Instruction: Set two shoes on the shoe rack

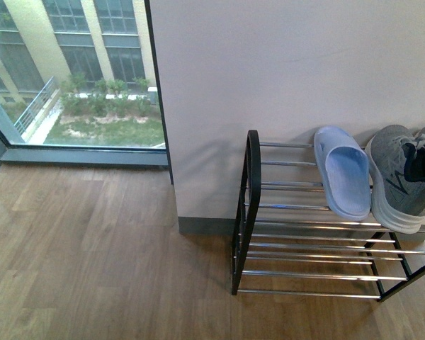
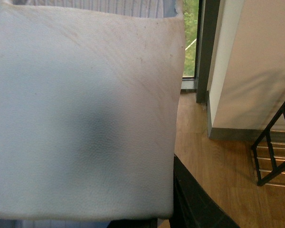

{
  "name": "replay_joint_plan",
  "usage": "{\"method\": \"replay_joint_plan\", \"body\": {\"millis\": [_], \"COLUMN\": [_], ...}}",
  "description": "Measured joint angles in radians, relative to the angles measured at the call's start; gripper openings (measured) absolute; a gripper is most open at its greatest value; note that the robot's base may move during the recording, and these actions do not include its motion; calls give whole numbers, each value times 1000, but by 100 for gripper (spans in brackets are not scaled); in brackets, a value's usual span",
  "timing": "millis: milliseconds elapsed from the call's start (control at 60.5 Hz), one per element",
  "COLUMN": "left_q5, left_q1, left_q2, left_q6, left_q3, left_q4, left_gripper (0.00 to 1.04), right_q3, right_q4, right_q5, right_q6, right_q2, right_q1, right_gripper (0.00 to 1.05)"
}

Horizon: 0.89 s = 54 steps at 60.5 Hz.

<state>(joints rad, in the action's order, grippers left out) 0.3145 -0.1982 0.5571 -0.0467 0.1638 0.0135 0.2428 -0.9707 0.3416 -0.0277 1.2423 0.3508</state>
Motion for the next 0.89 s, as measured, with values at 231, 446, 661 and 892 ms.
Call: {"method": "replay_joint_plan", "body": {"millis": [231,446,661,892], "left_q5": [0,0,0,0], "left_q1": [0,0,0,0], "left_q2": [0,0,0,0], "left_q6": [0,0,0,0], "left_q3": [0,0,0,0], "left_q4": [0,0,0,0], "left_gripper": [2,2,2,2], "right_q3": [-105,-188,-217,-224], "right_q4": [58,61,189,332], "right_q5": [-99,-166,-218,-329], "right_q6": [18,23,24,24], "right_q2": [-175,-255,-420,-584], "right_q1": [-100,-166,-219,-314], "right_gripper": [27,1,2,2]}}
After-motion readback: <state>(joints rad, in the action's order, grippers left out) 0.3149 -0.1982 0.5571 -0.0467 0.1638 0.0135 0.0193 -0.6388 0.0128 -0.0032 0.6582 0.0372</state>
